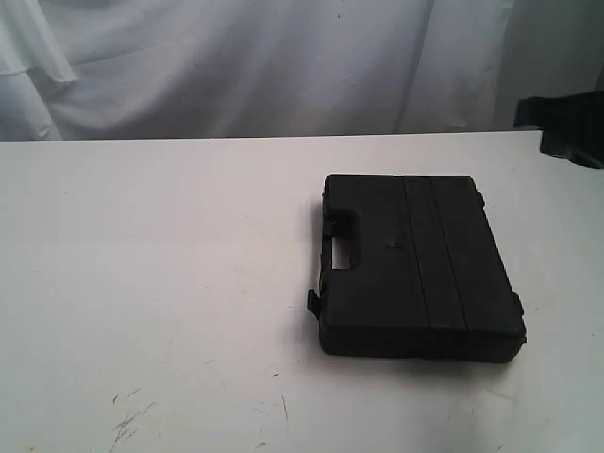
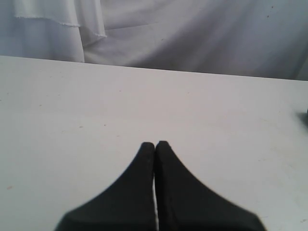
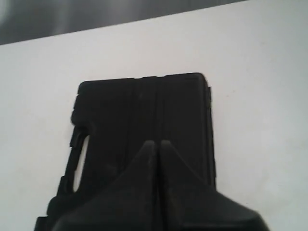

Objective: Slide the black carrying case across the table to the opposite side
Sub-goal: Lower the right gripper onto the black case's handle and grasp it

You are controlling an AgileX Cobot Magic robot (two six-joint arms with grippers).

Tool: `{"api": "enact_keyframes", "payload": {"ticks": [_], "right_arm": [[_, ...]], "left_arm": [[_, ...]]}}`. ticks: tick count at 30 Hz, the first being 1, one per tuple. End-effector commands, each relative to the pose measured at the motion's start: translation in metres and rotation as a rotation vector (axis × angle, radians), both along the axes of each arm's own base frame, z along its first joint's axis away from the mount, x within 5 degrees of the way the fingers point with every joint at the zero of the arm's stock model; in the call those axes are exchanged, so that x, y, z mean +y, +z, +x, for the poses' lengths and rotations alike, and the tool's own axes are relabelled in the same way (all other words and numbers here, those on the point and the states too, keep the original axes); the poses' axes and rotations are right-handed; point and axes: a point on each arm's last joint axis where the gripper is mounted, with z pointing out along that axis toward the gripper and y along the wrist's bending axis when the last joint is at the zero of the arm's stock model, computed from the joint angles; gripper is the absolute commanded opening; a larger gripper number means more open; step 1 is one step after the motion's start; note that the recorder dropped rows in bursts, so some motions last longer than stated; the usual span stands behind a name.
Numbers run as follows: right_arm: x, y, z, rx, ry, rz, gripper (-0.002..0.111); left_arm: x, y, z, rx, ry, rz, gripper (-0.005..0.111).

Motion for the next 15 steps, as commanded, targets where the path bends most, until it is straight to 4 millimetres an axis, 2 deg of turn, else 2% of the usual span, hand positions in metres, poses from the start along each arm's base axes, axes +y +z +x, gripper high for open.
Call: {"api": "enact_keyframes", "payload": {"ticks": [1,9,15], "right_arm": [[0.029,0.014,0.017,0.067,0.074,0.006,0.000],[0.082,0.008,0.052,0.255,0.182,-0.035,0.000],[0.125,-0.020,0.069,0.381,0.226,-0.057,0.000]], "left_arm": [[0.000,-0.001,0.000,-0.008,0.003,-0.002,0.000],[0.000,-0.001,0.000,-0.008,0.003,-0.002,0.000],[0.000,-0.001,0.000,-0.008,0.003,-0.002,0.000]]}}
